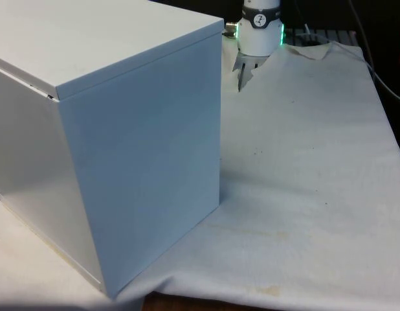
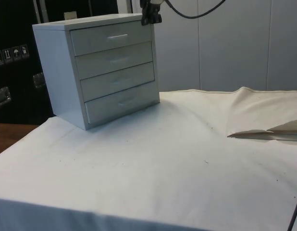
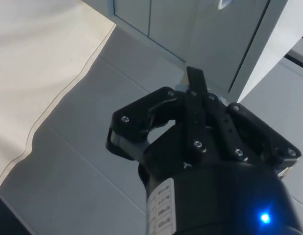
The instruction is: Open the drawer, then close it.
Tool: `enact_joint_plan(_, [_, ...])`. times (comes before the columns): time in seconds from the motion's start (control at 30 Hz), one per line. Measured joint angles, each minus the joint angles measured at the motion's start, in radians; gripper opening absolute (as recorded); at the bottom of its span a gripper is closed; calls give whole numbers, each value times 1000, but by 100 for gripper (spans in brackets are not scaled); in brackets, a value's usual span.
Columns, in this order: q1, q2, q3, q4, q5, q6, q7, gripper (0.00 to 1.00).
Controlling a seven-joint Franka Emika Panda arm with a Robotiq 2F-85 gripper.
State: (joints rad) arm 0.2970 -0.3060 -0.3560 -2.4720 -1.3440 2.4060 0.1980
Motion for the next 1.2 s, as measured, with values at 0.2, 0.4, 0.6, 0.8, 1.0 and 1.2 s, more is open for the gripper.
enact_joint_plan(0.2, [0, -24, 4, -16, 0, -4, 5, 0])
enact_joint_plan(0.4, [0, -23, 4, -16, 0, -4, 5, 0])
enact_joint_plan(0.6, [0, -23, 4, -16, 0, -4, 6, 0])
enact_joint_plan(0.8, [0, -23, 4, -16, 0, -4, 6, 29])
enact_joint_plan(1.0, [0, -23, 4, -16, 0, -4, 6, 60])
enact_joint_plan(1.2, [0, -23, 4, -16, 0, -4, 6, 98])
